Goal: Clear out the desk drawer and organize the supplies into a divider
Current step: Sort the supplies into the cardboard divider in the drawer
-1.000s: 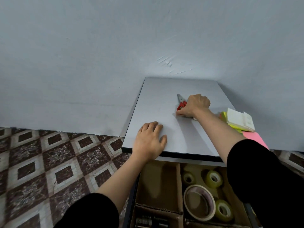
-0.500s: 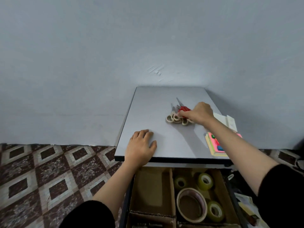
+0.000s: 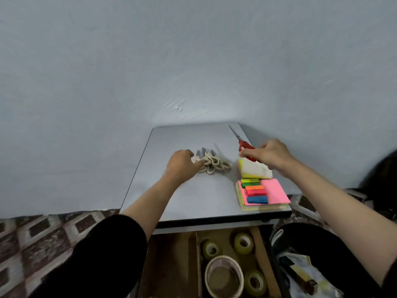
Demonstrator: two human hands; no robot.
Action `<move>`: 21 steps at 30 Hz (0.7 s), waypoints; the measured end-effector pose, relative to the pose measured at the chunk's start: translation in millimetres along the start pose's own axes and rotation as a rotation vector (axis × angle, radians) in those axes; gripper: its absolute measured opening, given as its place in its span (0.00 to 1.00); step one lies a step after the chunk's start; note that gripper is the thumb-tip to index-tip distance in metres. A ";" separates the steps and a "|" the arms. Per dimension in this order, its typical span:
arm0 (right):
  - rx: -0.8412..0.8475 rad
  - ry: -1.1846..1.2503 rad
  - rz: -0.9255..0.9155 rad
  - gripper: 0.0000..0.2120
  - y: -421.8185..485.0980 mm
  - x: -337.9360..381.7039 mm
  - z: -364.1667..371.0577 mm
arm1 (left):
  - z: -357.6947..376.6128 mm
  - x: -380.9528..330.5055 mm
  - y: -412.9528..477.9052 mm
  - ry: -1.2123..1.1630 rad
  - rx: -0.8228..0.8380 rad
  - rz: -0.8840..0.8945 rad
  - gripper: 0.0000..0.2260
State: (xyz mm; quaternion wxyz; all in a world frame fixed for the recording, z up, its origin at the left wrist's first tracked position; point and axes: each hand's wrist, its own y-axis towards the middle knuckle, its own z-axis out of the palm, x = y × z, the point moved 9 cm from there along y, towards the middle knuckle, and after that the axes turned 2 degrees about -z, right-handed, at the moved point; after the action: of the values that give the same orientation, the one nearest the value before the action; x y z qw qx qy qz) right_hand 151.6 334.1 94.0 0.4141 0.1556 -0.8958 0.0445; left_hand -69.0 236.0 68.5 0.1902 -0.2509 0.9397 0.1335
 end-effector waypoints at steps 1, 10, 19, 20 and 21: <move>-0.006 -0.007 0.003 0.20 0.2 -3.1 -2.0 | 4.7 -10.6 6.3 0.020 0.025 -0.001 0.21; -0.006 -0.029 -0.012 0.22 6.3 -17.4 -14.1 | 43.0 -38.9 44.7 0.292 0.085 -0.052 0.28; 0.012 -0.010 0.001 0.20 4.5 -31.2 -16.6 | 50.4 -53.4 51.6 0.293 0.087 -0.027 0.19; 0.011 -0.020 -0.007 0.20 3.9 -30.0 -16.9 | 50.6 -52.4 51.2 0.282 0.089 -0.028 0.18; 0.007 -0.034 -0.016 0.20 2.4 -28.1 -17.4 | 50.3 -50.8 49.9 0.265 0.088 -0.031 0.17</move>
State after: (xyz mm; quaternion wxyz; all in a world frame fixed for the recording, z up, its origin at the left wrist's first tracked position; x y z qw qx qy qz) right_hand 180.7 346.8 84.3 0.3986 0.1647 -0.9012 0.0418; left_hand -39.7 316.7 53.0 0.0774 -0.2724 0.9575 0.0549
